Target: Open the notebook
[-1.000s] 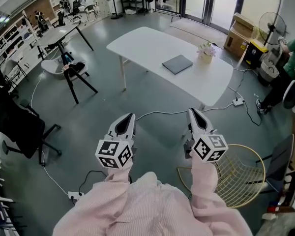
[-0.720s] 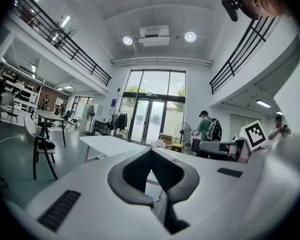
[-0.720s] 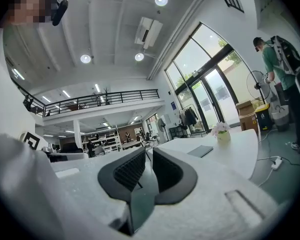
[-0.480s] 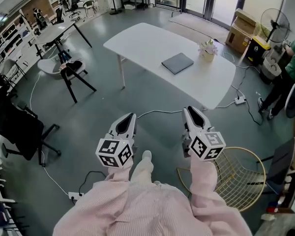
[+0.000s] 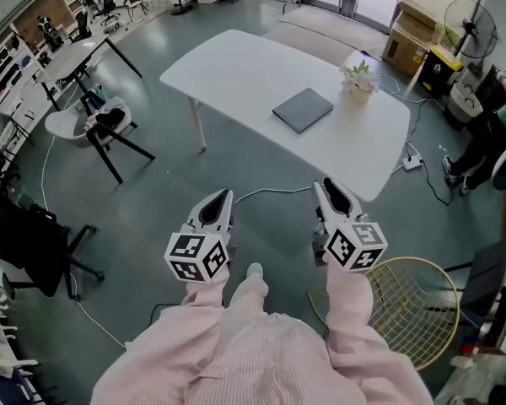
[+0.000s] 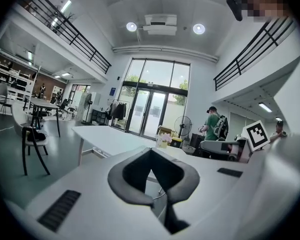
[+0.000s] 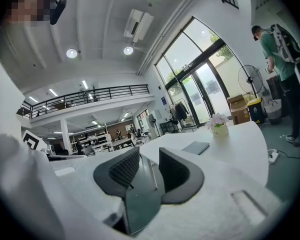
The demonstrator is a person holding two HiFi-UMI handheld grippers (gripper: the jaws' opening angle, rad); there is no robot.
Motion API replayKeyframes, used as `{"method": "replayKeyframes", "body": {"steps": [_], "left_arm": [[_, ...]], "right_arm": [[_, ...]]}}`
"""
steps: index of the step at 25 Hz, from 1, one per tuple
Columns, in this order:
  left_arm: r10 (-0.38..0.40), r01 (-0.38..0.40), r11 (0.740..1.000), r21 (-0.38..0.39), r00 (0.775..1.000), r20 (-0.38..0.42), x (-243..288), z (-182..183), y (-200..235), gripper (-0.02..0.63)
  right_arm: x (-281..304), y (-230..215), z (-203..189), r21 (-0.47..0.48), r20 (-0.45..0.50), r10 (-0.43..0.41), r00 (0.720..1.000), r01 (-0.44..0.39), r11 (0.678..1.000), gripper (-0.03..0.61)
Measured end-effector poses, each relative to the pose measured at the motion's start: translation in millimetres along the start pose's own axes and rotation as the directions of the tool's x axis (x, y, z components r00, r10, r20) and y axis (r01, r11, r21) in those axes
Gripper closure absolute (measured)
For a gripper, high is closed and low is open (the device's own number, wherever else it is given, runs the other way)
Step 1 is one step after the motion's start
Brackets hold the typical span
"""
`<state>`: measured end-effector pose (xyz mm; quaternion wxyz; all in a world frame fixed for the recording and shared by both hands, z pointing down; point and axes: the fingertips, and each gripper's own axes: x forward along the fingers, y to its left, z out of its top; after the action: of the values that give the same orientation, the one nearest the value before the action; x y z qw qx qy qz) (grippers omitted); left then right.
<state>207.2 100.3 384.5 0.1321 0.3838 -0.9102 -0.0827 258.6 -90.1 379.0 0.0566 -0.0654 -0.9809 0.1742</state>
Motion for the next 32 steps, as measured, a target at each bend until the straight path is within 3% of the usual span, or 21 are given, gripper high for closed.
{"method": "replayKeyframes", "body": {"steps": [7, 16, 32], "left_arm": [[-0.049, 0.048, 0.999, -0.02, 0.998, -0.045, 73.2, 6.8, 38.0, 0.615], [-0.107, 0.104, 0.994, -0.036, 0.989, -0.099, 145.3, 11.7, 81.6, 0.615], [-0.157, 0.149, 0.986, -0.07, 0.978, -0.135, 195.5, 12.1, 114.0, 0.615]], "right_arm": [[67.9, -31.6, -2.1, 0.031, -0.023, -0.061, 0.998, 0.062, 0.998, 0.466], [132.0, -75.8, -7.4, 0.093, -0.032, -0.205, 0.978, 0.207, 0.974, 0.468], [177.8, -94.3, -21.8, 0.176, -0.06, -0.233, 0.971, 0.24, 0.955, 0.468]]}}
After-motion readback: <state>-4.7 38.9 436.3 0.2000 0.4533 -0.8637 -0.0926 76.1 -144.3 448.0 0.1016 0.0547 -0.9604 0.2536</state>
